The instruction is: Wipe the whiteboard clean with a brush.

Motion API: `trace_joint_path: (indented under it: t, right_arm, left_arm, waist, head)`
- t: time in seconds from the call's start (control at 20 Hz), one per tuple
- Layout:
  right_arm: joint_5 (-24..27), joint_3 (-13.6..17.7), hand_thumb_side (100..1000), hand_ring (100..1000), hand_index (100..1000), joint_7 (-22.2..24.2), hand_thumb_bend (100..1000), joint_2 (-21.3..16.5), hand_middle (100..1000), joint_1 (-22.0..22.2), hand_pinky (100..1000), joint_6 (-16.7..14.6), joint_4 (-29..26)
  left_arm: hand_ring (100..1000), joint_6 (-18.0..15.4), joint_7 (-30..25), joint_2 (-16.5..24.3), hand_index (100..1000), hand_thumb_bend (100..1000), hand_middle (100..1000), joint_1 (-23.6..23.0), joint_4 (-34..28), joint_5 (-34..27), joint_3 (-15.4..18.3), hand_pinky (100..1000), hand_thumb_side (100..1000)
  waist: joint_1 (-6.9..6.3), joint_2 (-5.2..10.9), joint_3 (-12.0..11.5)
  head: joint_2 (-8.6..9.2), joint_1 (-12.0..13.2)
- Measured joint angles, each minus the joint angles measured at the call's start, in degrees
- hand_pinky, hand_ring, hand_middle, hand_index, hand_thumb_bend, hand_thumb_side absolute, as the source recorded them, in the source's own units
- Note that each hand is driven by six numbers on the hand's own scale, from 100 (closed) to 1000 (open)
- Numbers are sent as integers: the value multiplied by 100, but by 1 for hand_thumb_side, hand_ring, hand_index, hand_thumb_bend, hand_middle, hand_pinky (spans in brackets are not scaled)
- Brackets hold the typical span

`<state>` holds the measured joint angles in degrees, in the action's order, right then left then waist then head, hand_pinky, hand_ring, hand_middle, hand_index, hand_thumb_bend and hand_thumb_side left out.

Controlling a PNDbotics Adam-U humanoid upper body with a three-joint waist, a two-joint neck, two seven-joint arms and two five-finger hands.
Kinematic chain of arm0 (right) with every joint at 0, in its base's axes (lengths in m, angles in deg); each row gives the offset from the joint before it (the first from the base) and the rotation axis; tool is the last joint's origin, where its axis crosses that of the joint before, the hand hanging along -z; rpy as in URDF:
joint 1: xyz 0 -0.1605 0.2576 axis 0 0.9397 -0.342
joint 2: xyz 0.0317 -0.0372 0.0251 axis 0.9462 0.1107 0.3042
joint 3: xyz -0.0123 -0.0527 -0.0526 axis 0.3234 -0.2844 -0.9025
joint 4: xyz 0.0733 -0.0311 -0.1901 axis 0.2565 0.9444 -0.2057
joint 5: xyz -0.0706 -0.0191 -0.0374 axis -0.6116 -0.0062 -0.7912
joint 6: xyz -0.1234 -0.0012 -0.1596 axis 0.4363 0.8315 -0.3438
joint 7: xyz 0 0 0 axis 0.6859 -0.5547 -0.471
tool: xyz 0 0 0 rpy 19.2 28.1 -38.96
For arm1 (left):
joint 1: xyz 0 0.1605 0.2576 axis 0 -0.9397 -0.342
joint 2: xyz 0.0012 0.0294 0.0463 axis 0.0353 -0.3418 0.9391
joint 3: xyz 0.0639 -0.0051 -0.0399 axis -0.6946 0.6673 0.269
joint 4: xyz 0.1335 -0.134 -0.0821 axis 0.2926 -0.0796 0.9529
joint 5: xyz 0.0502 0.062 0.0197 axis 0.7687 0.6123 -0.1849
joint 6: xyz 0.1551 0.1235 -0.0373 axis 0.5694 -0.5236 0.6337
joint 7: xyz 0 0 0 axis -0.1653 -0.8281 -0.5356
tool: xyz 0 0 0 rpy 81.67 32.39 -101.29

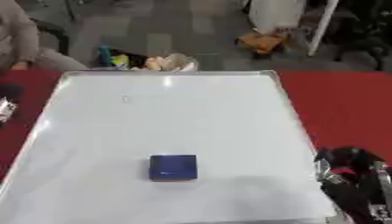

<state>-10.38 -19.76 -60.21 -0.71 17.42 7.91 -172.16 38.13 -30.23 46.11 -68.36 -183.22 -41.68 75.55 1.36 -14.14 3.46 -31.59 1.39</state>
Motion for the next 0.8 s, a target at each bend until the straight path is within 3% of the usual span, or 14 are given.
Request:
trace_joint_path:
  t: [0.5, 0.55, 0.8]
  right_arm:
    - [0, 0, 107, 461, 487, 0, 100, 0, 349, 0, 175, 0, 0]
    - [0, 0, 107, 461, 447, 0, 100, 0, 348, 0, 175, 0, 0]
    - [0, 0, 100, 464, 480, 1, 100, 0, 352, 0, 177, 1, 0]
  left_arm:
    - [780, 1, -3, 0, 826, 464, 559, 0, 1, 0, -10, 375, 339]
    - [780, 0, -4, 0, 826, 463, 559, 0, 1, 0, -11, 375, 339]
    - [781, -1, -21, 1, 825, 464, 560, 1, 2, 0, -15, 374, 341]
  waist:
    - [-11, 0, 3]
    - [-11, 0, 3]
    - [-12, 0, 3]
  head:
    - [0, -1]
    - [0, -1]
    - [0, -1]
